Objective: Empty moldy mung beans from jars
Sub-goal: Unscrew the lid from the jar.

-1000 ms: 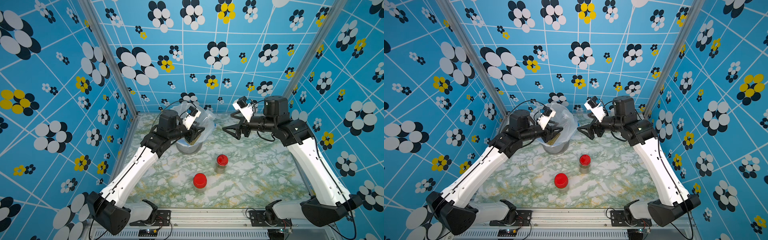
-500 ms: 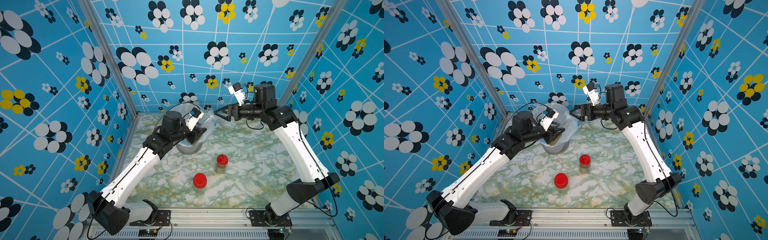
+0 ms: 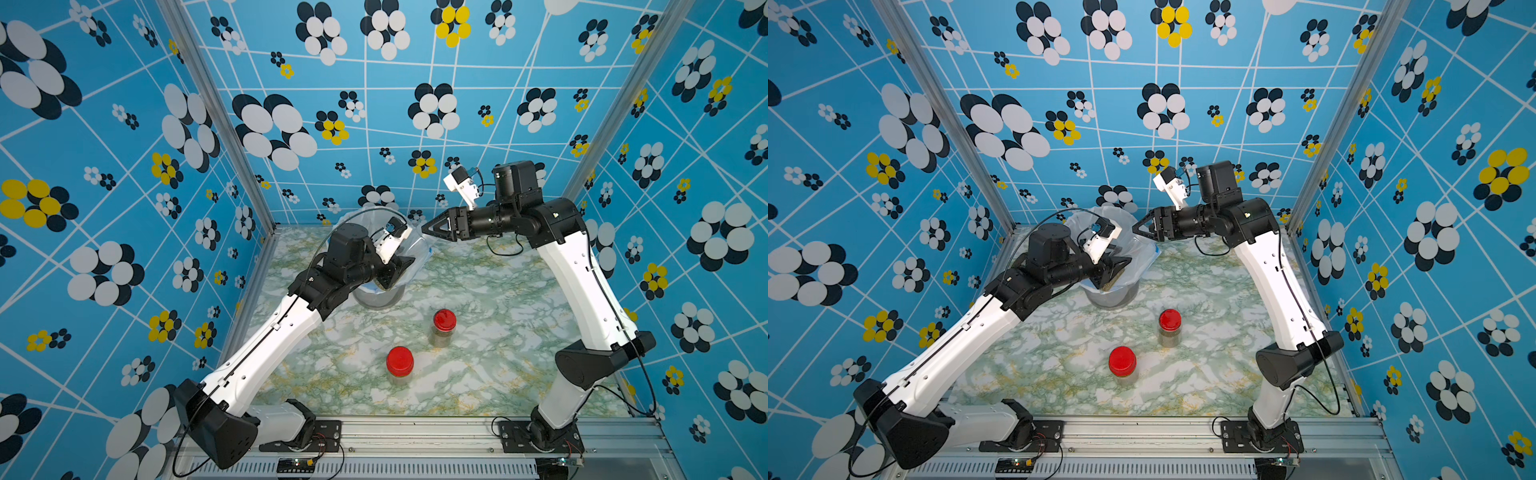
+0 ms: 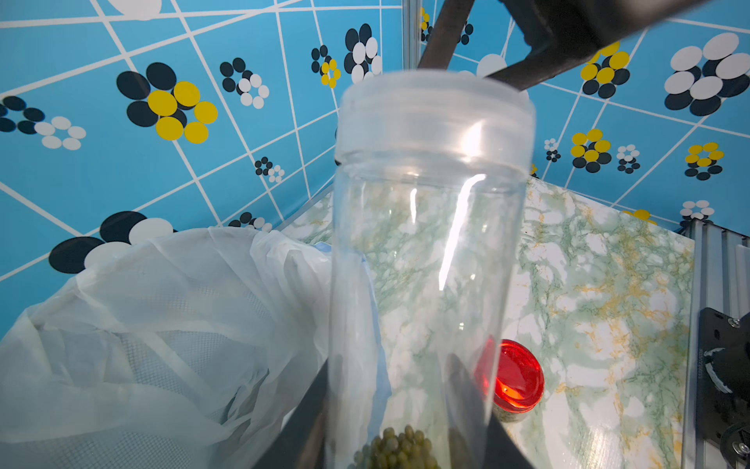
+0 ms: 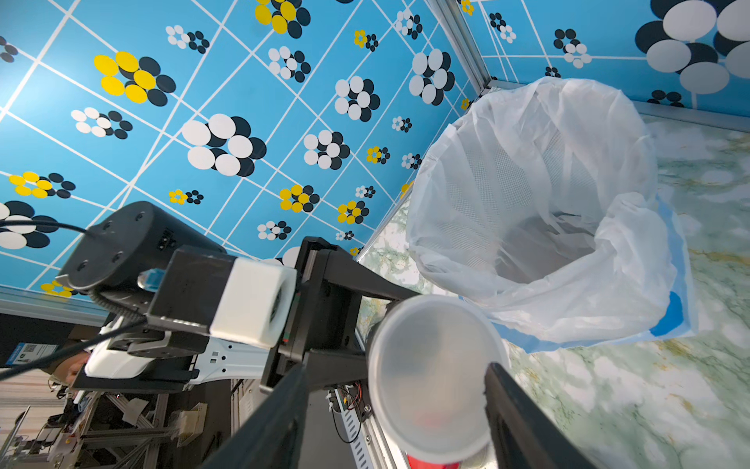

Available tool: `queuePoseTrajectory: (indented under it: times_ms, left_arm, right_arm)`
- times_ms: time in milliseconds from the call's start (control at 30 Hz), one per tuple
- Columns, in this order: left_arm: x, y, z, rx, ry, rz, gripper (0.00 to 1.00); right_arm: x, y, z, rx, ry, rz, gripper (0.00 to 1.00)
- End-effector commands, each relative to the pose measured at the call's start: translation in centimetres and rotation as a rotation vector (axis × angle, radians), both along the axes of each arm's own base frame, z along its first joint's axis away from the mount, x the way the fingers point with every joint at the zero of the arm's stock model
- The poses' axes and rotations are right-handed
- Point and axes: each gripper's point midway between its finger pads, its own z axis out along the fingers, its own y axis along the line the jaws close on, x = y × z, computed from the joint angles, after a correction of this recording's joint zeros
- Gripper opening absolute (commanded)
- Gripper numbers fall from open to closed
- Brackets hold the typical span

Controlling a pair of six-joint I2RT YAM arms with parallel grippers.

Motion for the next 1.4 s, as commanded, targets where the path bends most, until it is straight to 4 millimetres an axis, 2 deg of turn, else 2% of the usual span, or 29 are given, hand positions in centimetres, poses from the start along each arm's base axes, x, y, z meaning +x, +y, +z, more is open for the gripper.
queuePoseTrajectory:
  times_ms: [0, 133, 367, 667, 767, 867, 1100, 1367]
  left_arm:
    - [0.2, -0.4, 2.2, -0.022, -0.064, -0.006, 0.14]
    - [0.2, -0.4, 2.2, -0.019, -0.067, -0.003, 0.14]
    - [-0.2, -0.4, 2.4, -0.024, -0.077, -0.013, 0.14]
    - [-0.6, -0.5, 2.5, -0.033, -0.086, -0.03, 0.14]
    - [-0.5, -0.4, 2.3, -0.025, -0.082, -0.026, 0.14]
    - [-0.4, -0.4, 2.1, -0.015, -0.075, -0.022, 0.14]
    - [-0.5, -0.3, 2.3, -0.018, -0.083, -0.019, 0.14]
    - [-0.7, -0.2, 2.6, -0.032, -0.102, -0.021, 0.14]
  right_arm:
    - [-1.4, -0.2, -1.9, -0.085, 0.054, 0.036, 0.66]
    - [-1.6, 0.1, -2.0, -0.085, 0.066, 0.061, 0.59]
    - [-0.7, -0.5, -3.4, -0.169, 0.067, 0.017, 0.67]
    - [0.2, -0.7, -3.5, -0.186, 0.056, -0.017, 0.67]
    - [0.2, -0.4, -3.0, -0.162, 0.055, -0.007, 0.61]
    - [0.4, -0.6, -2.5, -0.147, 0.052, -0.026, 0.61]
    - [0.0, -0.1, -1.9, -0.103, 0.063, 0.01, 0.42]
    - [-0.3, 0.0, -0.9, -0.087, -0.042, 0.059, 0.43]
